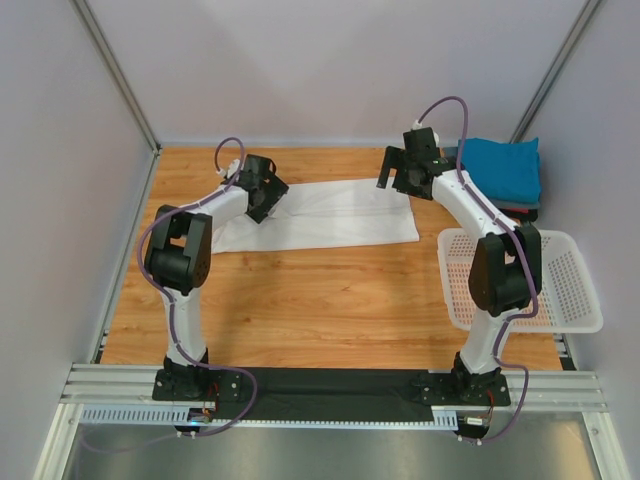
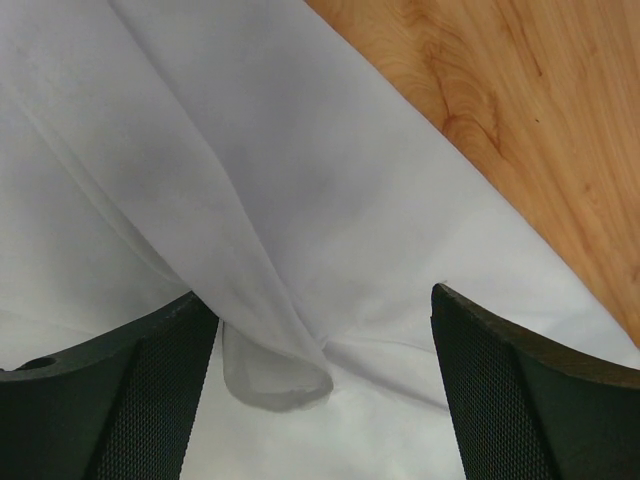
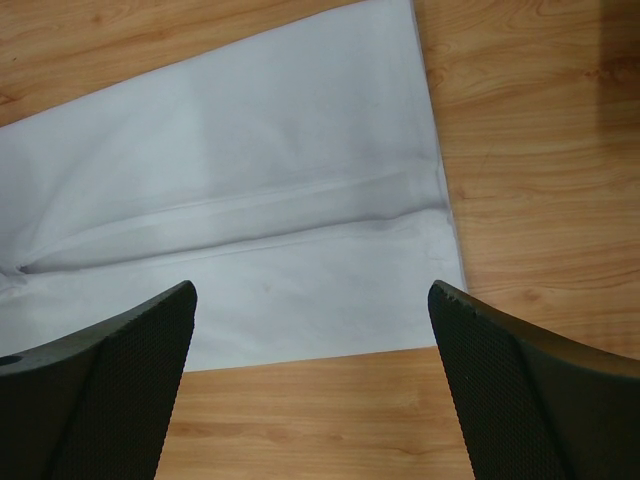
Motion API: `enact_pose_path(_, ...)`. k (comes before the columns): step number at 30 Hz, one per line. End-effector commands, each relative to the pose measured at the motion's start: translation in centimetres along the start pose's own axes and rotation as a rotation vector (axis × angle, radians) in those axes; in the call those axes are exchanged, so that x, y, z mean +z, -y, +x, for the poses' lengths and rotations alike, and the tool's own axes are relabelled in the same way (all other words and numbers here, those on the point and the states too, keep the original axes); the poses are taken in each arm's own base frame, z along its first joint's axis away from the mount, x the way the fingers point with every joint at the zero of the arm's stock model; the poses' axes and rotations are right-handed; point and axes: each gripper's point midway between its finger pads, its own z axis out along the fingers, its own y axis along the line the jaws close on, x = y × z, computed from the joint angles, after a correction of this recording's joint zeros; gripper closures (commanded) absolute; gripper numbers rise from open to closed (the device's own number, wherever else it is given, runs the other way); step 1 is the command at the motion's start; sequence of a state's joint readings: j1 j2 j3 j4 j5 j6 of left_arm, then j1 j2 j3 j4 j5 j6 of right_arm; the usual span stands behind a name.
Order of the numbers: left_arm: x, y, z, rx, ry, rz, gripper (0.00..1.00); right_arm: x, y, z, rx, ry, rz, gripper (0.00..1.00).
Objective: Fold and stack the t-shirts
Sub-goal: Fold the tshirt
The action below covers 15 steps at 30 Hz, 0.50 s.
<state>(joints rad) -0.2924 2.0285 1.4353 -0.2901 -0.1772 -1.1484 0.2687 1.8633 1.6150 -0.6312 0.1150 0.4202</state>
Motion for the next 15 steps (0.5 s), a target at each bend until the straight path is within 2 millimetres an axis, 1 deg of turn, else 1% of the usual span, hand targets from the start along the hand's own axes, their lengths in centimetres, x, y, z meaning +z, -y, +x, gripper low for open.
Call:
enact_pose_path(1,0.2,3.2,-1.4,-0.016,0.046,0.09,0.09,0.1,0.3,-1.1,-0.002,0.03,0.013,0.0)
enact_pose_path(4,0.6,4.1,-1.9,-0.024,0.061,0.113,0.09,0.1,0.3,-1.1,0.001,0.029,0.012,0.0)
enact_pose_path(8,1.3,4.7,-2.2,-0.029,0.075,0.12,0.09,0.3,0.3,-1.1,0.002,0.031,0.009,0.0)
enact_pose_path(15,2.2,6.1,-2.7,0.003,0.098,0.167,0.09,0.8,0.4,-0.4,0.013,0.016,0.006,0.0)
